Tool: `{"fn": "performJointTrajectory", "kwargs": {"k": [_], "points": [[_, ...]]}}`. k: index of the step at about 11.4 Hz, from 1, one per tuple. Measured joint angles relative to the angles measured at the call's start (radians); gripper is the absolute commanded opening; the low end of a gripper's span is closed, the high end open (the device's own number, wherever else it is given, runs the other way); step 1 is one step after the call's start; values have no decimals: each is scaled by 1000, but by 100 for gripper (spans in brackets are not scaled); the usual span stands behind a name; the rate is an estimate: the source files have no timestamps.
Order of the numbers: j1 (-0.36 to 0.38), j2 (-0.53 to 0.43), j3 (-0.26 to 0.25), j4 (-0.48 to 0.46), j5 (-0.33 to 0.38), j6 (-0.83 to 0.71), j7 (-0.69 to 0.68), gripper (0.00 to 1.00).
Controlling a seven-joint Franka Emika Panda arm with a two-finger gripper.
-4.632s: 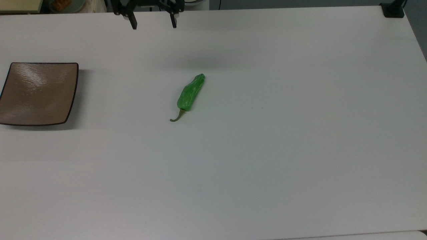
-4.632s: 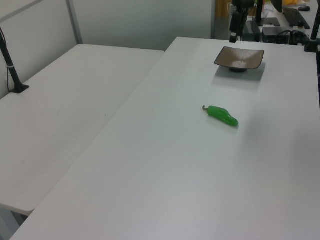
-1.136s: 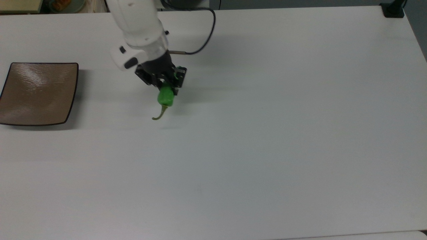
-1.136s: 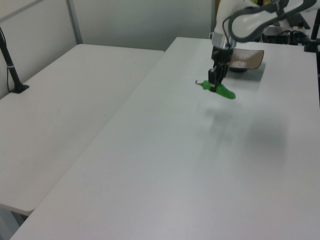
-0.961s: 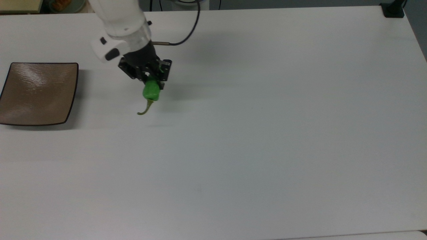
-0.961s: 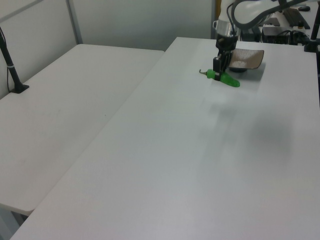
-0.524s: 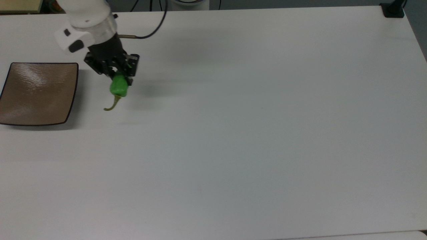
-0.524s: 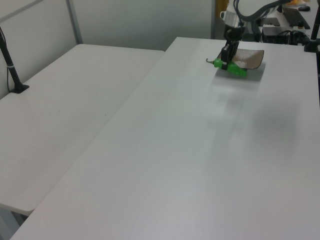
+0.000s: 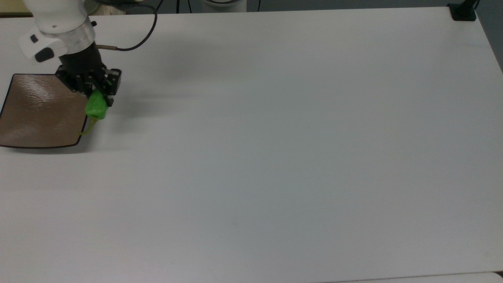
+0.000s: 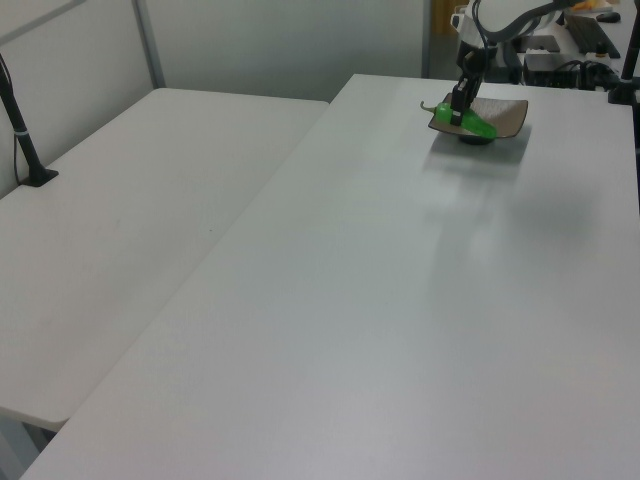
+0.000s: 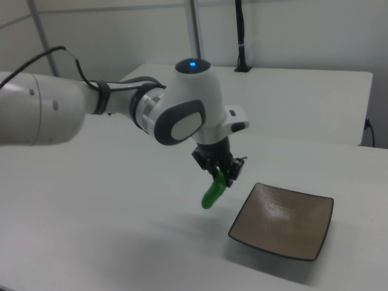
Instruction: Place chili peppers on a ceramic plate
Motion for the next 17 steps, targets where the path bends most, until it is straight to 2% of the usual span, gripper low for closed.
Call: {"fn": "performJointTrajectory", "kwargs": {"k": [2,3,4,5,6,12,15,17], "points": [[-31,38,-2,25,0,39,-28,26],[-50,56,-3,45,0,40,-40,39],[-68,71,-3,60,0,40,-57,72],[-79,82,-3,68,0,43,-64,97],[-86,90,-3,73,0,48,-66,100],[-90,92,-3,92,2,51,-53,100],[-84,87,13,99,3,42,74,100],[-82,44,33,117,3,-77,110,100]]}}
